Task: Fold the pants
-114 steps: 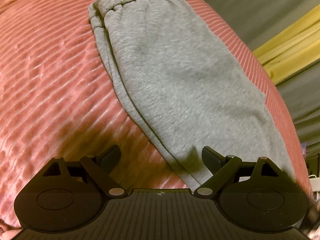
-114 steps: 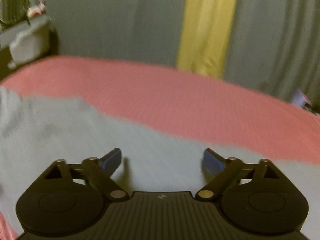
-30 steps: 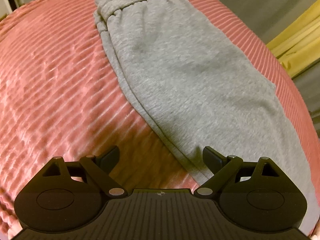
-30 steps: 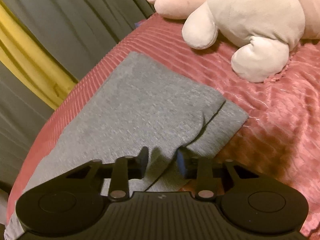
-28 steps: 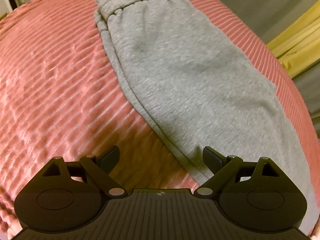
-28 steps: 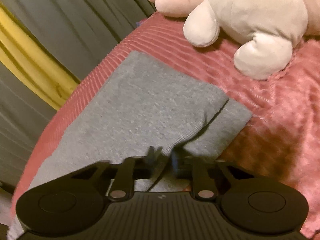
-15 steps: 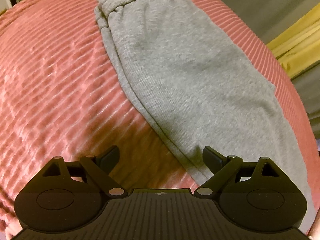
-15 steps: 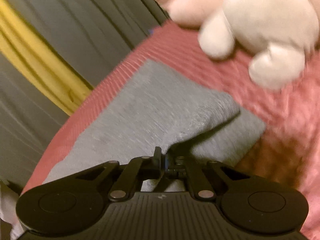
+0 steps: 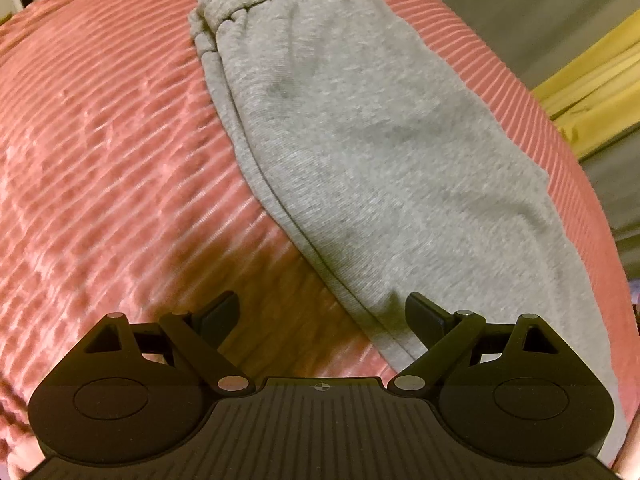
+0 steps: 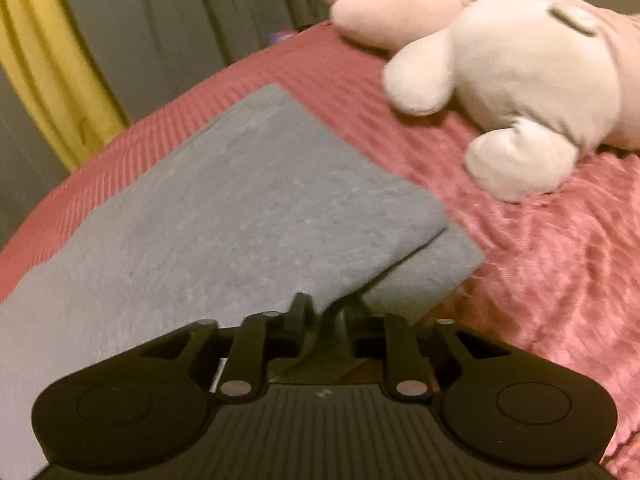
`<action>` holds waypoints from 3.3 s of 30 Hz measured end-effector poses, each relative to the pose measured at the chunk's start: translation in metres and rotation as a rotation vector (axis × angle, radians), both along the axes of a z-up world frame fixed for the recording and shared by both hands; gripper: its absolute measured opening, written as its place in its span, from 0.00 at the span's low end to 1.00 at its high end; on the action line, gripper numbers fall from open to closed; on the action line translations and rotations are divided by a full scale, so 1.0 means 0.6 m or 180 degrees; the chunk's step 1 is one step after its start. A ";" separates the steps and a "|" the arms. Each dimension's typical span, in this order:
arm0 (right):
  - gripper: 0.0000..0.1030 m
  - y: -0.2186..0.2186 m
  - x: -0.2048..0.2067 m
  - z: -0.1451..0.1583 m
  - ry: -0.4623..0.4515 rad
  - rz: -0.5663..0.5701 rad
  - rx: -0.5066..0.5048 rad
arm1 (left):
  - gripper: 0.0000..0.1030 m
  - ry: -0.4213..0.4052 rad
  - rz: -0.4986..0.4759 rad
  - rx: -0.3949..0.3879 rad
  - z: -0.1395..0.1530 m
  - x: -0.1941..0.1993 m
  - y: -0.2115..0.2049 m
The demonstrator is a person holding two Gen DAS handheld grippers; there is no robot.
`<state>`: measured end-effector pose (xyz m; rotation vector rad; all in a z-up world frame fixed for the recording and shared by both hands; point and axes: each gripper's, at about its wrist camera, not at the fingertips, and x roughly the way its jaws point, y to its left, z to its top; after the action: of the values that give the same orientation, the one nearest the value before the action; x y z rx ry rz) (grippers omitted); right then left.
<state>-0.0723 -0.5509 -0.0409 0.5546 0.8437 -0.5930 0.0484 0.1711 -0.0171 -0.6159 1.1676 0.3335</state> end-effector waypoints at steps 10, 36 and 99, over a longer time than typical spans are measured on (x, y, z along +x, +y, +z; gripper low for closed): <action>0.77 -0.060 -0.068 -0.011 -0.0284 -0.0444 0.0310 | 0.91 0.0036 -0.0011 0.0077 0.002 0.003 -0.005; 0.78 -0.135 -0.121 -0.082 -0.1688 -0.0775 0.1804 | 0.91 0.0109 0.0027 0.0092 -0.001 0.007 -0.002; 0.96 0.275 0.043 0.050 0.0342 0.1425 -0.0514 | 0.88 -0.0718 -0.2655 0.0011 0.000 0.079 -0.435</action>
<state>-0.0467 -0.3857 -0.0110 0.1760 0.9752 -0.2773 0.0961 -0.0896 -0.0169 -0.1190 1.1042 -0.4338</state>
